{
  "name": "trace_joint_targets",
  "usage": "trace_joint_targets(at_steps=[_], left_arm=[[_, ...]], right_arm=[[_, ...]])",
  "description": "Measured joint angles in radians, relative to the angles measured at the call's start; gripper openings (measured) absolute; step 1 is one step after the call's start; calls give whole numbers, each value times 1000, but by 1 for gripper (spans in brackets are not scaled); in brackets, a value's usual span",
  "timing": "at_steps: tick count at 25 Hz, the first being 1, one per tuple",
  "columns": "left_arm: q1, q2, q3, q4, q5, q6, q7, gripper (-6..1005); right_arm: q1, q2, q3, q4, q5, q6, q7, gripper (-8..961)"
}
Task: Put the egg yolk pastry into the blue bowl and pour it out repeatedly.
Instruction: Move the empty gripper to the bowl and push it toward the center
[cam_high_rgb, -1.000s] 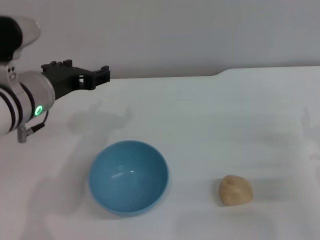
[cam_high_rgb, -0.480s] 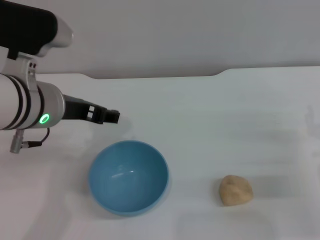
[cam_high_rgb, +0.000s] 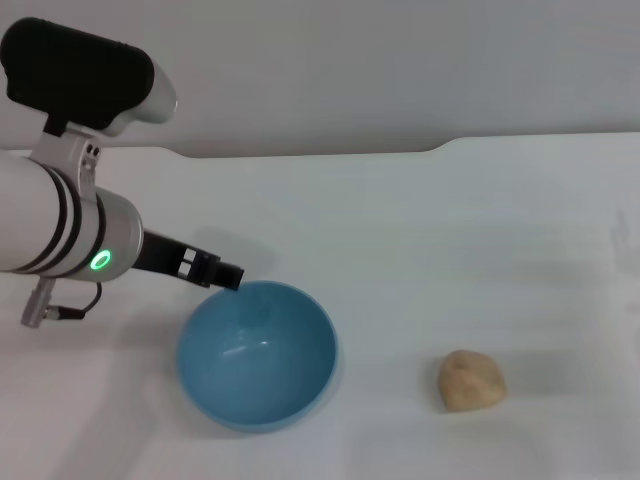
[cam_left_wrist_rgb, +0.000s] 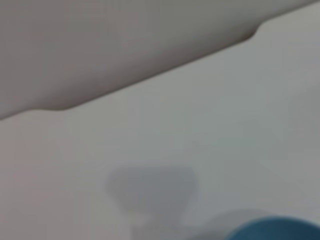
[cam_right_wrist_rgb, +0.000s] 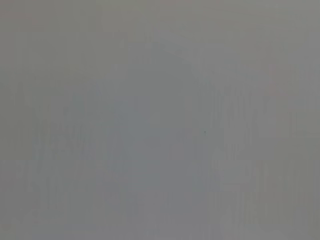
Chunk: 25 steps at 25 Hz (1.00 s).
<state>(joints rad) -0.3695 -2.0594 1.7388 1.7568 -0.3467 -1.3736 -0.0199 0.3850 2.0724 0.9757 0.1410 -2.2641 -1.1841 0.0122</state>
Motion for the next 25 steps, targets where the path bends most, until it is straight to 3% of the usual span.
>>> trace_joint_targets(at_steps=[12,25], left_arm=[[-2,1,6,-118,-3,-13,-2,870],[-65,-5,42,-224,-11,-22,-2,871]], right_arm=[[-1,0,0,-2,0,0,-1,453],[-6,0,19,-3,0,0,-1,453]])
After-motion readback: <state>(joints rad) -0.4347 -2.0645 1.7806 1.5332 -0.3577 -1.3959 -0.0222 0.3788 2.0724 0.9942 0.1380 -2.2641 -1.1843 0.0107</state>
